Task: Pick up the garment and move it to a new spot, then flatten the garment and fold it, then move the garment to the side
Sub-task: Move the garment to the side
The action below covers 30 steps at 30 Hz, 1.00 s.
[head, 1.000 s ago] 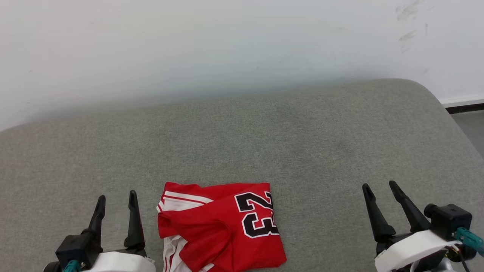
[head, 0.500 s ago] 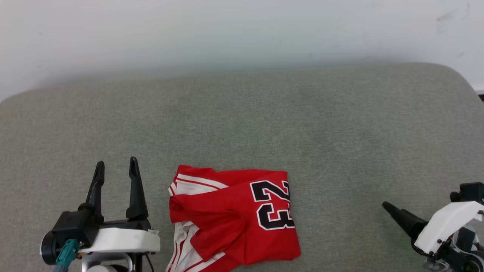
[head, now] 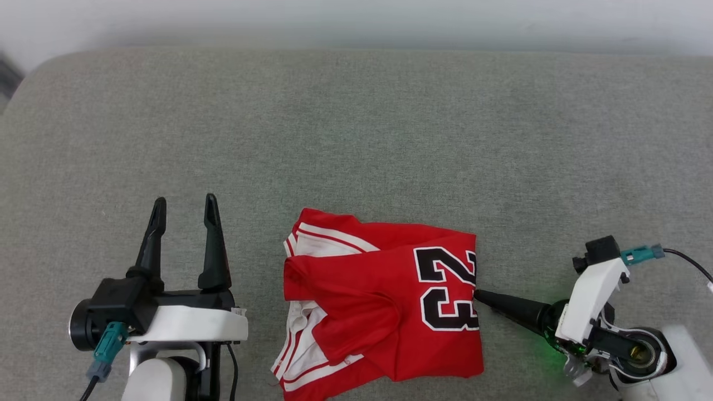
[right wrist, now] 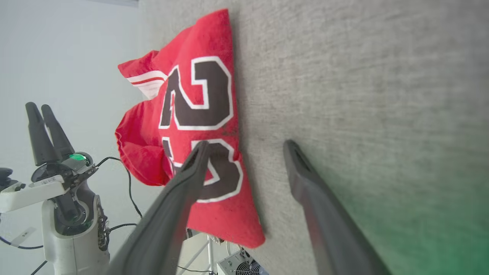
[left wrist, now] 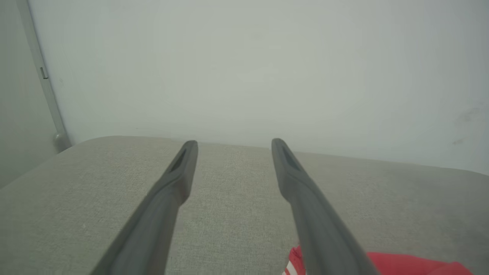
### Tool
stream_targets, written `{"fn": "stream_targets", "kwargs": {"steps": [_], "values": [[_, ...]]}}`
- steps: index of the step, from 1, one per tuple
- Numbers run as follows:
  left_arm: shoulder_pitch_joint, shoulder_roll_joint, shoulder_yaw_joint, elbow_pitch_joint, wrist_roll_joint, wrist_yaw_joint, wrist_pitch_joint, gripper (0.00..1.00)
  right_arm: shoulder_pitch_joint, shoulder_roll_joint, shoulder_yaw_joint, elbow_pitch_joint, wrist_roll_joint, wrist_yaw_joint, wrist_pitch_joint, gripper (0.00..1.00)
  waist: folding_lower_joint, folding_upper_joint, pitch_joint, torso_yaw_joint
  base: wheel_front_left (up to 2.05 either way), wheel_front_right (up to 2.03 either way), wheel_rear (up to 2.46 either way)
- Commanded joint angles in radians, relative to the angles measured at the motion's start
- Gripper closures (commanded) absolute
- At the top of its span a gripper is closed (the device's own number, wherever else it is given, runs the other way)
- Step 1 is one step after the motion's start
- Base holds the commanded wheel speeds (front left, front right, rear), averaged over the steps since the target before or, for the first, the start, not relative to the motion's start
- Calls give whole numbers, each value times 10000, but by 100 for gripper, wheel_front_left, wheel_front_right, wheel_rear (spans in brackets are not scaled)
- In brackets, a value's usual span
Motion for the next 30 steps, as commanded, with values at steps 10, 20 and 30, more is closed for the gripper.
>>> {"fn": "stream_targets", "kwargs": {"steps": [10, 20, 30], "values": [[-52, -155, 258, 169, 253, -150, -23, 0, -202, 424, 1024, 493, 607, -16, 445, 100, -1, 0, 11, 216, 0, 0, 0], [322, -231, 504, 313, 318, -281, -23, 0, -586, -1017, 2345, -439, -1266, -11, -1683, 100, -1, 0, -908, -605, 0, 0, 0], [505, -274, 582, 129, 400, -377, -23, 0, -1260, -2114, 3231, 256, -3991, -11, -2982, 100, -1, 0, -973, -2507, 0, 0, 0]]}}
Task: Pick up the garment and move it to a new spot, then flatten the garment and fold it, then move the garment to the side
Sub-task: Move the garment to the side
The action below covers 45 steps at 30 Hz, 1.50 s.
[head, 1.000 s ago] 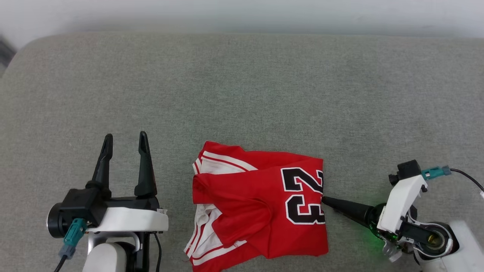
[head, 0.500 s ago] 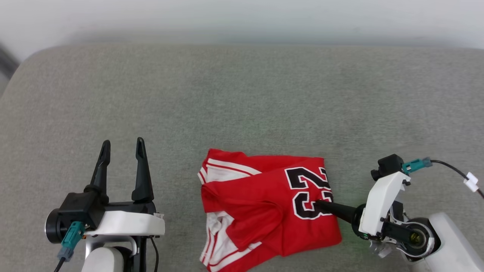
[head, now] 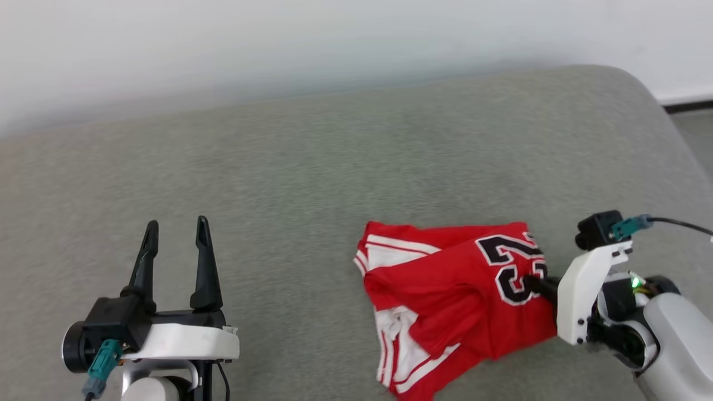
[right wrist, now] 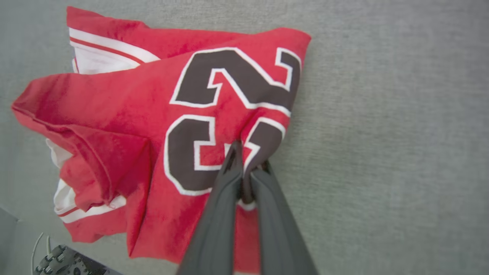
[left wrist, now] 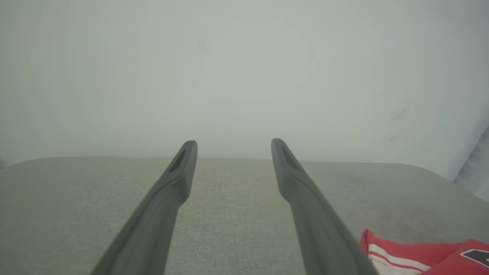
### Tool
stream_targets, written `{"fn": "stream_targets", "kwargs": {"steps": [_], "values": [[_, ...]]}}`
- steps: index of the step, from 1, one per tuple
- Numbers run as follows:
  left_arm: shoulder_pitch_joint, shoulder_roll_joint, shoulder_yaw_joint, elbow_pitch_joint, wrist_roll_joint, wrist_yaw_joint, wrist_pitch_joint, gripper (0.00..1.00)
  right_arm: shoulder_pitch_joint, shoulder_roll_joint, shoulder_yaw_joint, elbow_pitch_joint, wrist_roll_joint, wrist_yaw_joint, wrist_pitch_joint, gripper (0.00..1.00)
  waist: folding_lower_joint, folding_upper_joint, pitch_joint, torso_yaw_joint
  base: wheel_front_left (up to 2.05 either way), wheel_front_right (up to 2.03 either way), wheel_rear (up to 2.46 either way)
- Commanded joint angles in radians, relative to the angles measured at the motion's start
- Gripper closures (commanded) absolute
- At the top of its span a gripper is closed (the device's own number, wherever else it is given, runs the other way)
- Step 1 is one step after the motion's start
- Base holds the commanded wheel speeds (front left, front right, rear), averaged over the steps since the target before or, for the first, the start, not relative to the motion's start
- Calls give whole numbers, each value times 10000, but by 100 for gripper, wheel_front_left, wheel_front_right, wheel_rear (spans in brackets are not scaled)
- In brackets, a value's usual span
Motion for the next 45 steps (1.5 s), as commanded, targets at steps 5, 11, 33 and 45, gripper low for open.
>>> {"fn": "stream_targets", "kwargs": {"steps": [5, 11, 33, 45], "values": [[-372, 89, -2, -149, 232, -99, -23, 0, -1053, -215, 364, 402, -972, -7, -764, 100, 0, -1, 684, -1739, 0, 0, 0], [-1147, 358, -291, -308, 576, -212, 48, 0, -2295, -554, 456, 1272, -1673, -9, -1737, 100, 0, -1, 1771, -2578, 0, 0, 0], [-2798, 564, -1194, -347, 911, -342, 380, 0, -4571, -1068, -2392, 7330, -2845, -9, -7276, 0, 0, -1, 3615, -1712, 0, 0, 0], [-1295, 189, -998, 854, 132, -28, 7, 0, -1986, -521, -5016, 4648, -4149, -7, -7893, 0, 0, -1, 851, -1329, 0, 0, 0]]}}
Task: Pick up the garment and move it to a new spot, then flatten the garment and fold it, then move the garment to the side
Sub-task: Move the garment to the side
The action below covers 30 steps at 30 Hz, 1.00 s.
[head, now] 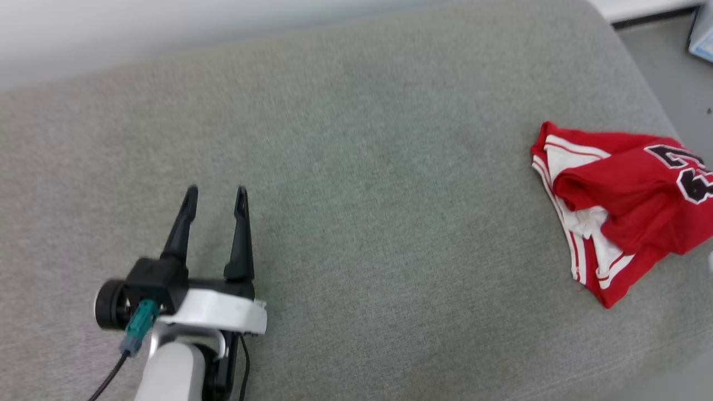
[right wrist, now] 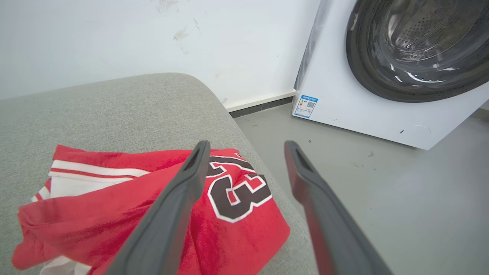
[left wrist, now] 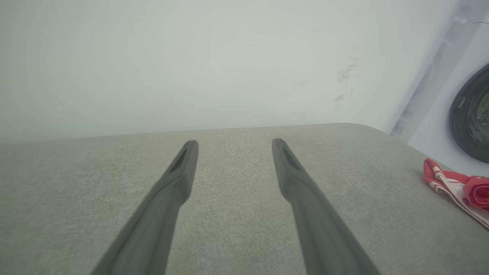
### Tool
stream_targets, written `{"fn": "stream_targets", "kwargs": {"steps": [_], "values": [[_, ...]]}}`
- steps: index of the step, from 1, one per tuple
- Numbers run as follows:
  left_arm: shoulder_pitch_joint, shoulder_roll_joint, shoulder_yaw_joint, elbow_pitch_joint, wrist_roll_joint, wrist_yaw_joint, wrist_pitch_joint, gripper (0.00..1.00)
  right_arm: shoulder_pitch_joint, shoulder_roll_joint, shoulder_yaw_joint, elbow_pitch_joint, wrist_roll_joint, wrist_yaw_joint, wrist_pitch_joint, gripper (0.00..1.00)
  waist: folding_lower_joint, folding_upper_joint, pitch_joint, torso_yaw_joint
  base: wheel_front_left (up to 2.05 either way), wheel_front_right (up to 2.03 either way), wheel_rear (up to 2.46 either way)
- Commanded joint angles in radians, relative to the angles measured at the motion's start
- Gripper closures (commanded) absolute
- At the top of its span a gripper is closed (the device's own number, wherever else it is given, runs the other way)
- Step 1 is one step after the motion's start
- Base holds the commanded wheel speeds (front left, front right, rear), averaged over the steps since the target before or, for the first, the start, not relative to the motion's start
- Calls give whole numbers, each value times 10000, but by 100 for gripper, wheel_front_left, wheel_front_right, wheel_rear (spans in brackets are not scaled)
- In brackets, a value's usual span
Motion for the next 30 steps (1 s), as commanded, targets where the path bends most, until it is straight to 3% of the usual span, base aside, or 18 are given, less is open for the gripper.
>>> {"fn": "stream_targets", "kwargs": {"steps": [1, 6, 16, 22, 30], "values": [[354, -56, 48, 157, -88, 68, -53, 0, 688, 393, -277, -601, -344, -7, -21, 0, 0, -1, -1190, 172, 0, 0, 0], [975, -140, 110, 331, -279, 185, -78, 0, 2518, 1566, -772, -2290, -1176, -7, -20, 0, 0, -1, -2077, 408, 0, 0, 0], [1836, -216, 488, 339, -353, 335, -64, 0, 4669, 3491, -35, -4672, -1900, -7, 53, 0, 0, -1, -3029, 886, 0, 0, 0], [2120, -239, 749, 364, -221, 271, -65, 0, 5302, 3850, 829, -6052, -1906, -7, 318, 0, 0, -1, -3300, 1136, 0, 0, 0], [2494, -244, 874, 511, 103, 130, -65, 0, 6296, 4080, 1233, -7436, -2026, -7, 623, 0, 0, -1, -3600, 1243, 0, 0, 0]]}}
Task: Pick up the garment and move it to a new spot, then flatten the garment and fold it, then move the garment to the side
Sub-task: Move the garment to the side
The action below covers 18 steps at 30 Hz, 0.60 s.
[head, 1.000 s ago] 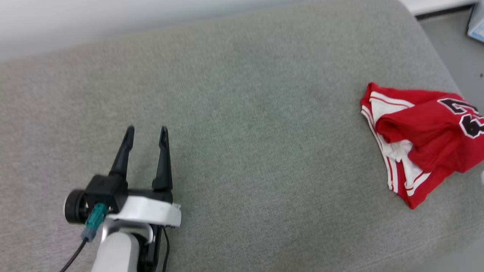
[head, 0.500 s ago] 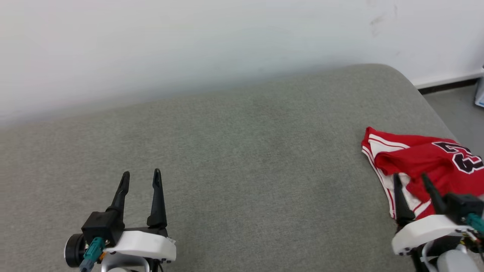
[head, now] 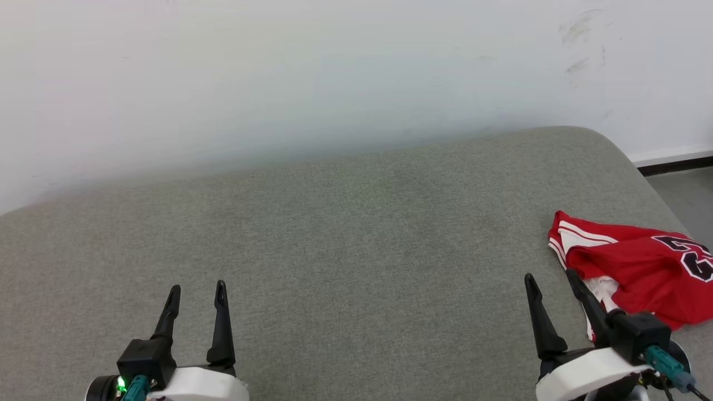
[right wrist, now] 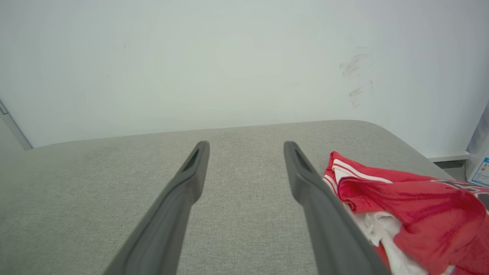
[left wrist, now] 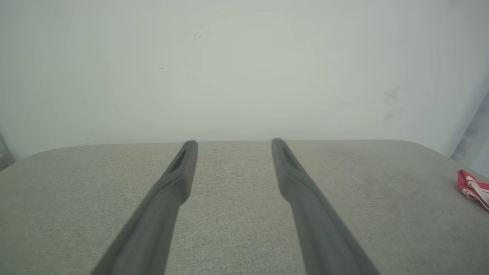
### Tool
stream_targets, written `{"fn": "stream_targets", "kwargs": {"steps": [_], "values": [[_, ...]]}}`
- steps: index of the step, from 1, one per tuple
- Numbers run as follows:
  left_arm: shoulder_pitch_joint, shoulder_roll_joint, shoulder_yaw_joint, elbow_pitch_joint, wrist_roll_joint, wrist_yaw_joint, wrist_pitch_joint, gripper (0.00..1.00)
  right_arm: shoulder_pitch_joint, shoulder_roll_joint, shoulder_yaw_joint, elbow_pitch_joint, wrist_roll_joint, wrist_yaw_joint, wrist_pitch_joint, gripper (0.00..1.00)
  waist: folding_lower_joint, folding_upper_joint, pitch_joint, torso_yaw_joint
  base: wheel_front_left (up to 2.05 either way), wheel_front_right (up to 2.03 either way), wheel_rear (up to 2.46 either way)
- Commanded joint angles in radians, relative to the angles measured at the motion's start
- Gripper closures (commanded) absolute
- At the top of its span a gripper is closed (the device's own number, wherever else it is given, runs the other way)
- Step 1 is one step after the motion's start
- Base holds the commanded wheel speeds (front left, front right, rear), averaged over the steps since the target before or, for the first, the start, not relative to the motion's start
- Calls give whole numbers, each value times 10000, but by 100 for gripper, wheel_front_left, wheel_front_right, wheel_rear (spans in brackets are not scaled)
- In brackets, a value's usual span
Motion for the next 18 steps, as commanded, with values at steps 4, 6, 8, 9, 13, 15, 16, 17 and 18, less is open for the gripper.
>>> {"fn": "stream_targets", "kwargs": {"steps": [4, 6, 8, 9, 13, 15, 16, 17, 18], "values": [[207, -20, 4, 49, 192, -41, -21, 0, 586, 118, 140, -532, -123, -7, 267, 0, 2, 0, -44, 42, 0, 0, 0], [235, -22, -34, 134, 269, -37, -22, 0, 662, 140, 190, -650, -116, -7, 325, 0, 2, 0, -32, 56, 0, 0, 0], [211, -22, -36, 152, 285, -32, -22, 0, 672, 146, 215, -701, -192, -7, 349, 0, 2, 0, -19, 59, 0, 0, 0], [189, -18, -36, 179, 319, -22, -22, 0, 671, 155, 256, -741, -230, -7, 373, 0, 2, 0, -10, 68, 0, 0, 0], [106, -22, -45, 259, 463, 58, -22, 0, 565, 166, 335, -876, -420, -7, 398, 0, 2, 0, 49, 176, 0, 0, 0], [84, -29, -73, 273, 470, 93, -22, 0, 516, 169, 361, -923, -486, -7, 438, 0, 2, 0, 87, 262, 0, 0, 0], [68, -33, -85, 279, 432, 93, -22, 0, 496, 168, 357, -927, -486, -7, 452, 0, 2, 0, 103, 301, 0, 0, 0], [48, -38, -99, 276, 390, 114, -22, 0, 469, 167, 380, -933, -486, -7, 462, 0, 2, 0, 121, 346, 0, 0, 0], [35, -42, -123, 272, 370, 132, -22, 0, 435, 160, 391, -949, -514, -7, 450, 0, 2, 0, 138, 387, 0, 0, 0]]}}
